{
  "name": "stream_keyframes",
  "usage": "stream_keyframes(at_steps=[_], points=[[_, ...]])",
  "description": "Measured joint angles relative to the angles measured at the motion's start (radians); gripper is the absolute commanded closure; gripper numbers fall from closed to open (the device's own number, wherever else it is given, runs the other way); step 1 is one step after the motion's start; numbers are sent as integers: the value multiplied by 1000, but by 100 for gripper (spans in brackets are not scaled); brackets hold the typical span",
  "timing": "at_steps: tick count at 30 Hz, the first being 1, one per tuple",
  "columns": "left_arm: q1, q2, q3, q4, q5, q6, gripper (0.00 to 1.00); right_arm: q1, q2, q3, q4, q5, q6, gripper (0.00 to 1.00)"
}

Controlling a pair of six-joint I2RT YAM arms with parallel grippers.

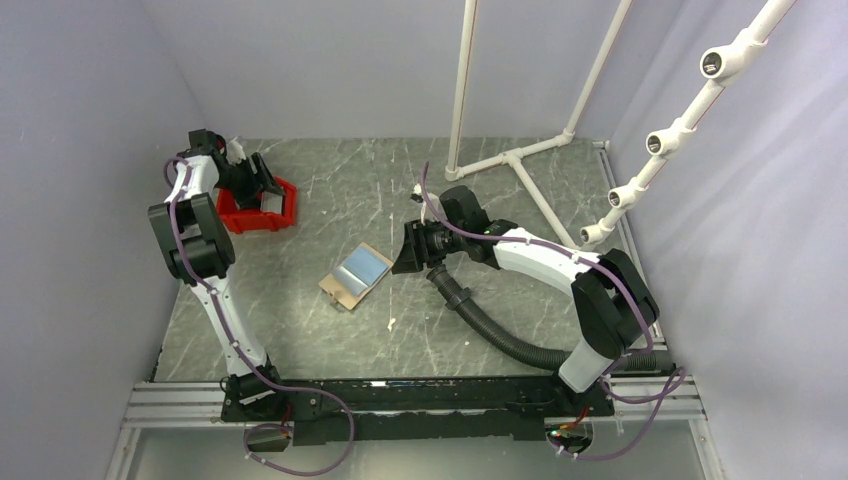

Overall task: Put the credit cards into the card holder
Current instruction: Pick up the credit card from the storage box.

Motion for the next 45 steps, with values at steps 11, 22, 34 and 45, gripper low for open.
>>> stream_keyframes(at_steps=[11, 22, 34, 45], points=[[-9, -12, -3, 0, 0, 0, 38, 0, 11, -3, 3, -6, 0, 51], [-35, -31, -4, -1, -10, 2, 48, 0, 17, -3, 6, -7, 0, 52], [-59, -31, -4, -18, -70, 5, 64, 0, 21, -3, 7, -12, 0, 52], [-148, -76, 10, -77, -258, 55, 88, 0, 32, -3, 12, -31, 8, 52]])
